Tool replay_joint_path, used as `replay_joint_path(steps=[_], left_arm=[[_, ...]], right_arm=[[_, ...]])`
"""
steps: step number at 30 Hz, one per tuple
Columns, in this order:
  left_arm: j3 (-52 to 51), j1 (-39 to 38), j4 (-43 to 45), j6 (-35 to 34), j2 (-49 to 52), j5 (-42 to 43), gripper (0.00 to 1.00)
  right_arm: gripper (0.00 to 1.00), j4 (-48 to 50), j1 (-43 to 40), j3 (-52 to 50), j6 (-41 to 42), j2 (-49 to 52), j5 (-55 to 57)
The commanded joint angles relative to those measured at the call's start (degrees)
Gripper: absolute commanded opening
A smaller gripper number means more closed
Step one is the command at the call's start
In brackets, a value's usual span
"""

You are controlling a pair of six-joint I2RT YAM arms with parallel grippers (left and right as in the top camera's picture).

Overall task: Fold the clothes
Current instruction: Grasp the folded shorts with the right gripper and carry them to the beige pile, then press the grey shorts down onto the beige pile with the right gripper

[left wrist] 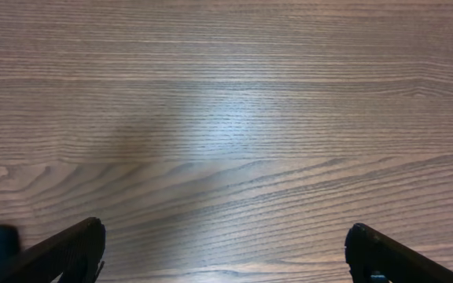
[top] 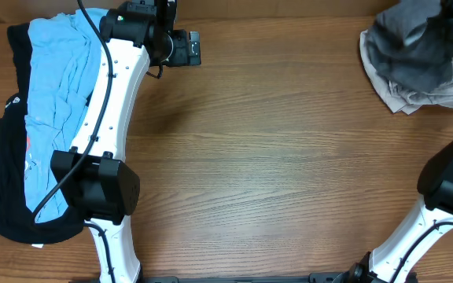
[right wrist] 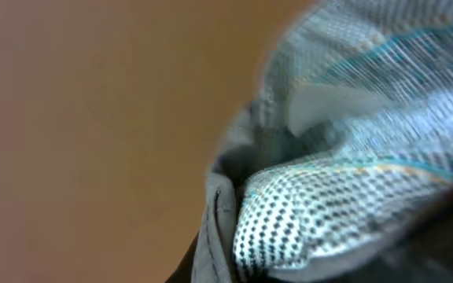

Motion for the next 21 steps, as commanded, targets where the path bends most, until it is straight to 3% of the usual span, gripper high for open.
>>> replay_joint_path(steps=[1, 6, 7, 8, 9, 11, 15, 21], left_arm=[[0.61, -0.37, 0.24, 0.85, -0.44, -0.57, 1.0], [0.61, -0.37, 0.33, 0.87, -0.44, -0.98, 1.0], [0.61, -0.37, 0.39, 0.87, -0.44, -1.29, 1.0], [0.61, -0.37, 0.44, 0.87, -0.44, -1.51, 1.0], [0.61, -0.37, 0.46, 0.87, -0.44, -1.68, 1.0], [0.61, -0.37, 0.5, 0.87, -0.44, -1.68, 1.0], [0.61, -0.37, 0.7, 0.87, -0.44, -1.66, 1.0], [0.59, -0.37, 0.83, 0.87, -0.44, -1.64, 1.0]], right_arm=[[0.04, -6.01, -0.37, 1.92, 1.2, 3.23, 1.84], [0.05, -18.25, -2.16, 1.73, 3.76, 3.85, 6.14], [0.13, -21.7, -2.73, 1.73, 5.09, 3.85, 7.39], [0.29, -23.47, -3.06, 1.73, 5.66, 3.85, 7.8], [0.58, -27.54, -3.98, 1.7, 6.34, 3.85, 8.61], [0.85, -33.18, -5.38, 1.73, 6.4, 3.85, 10.12], [0.89, -38.14, -8.07, 1.73, 5.44, 3.72, 9.97], [0.91, -37.18, -9.6, 6.12, -6.71, -1.2, 4.92]])
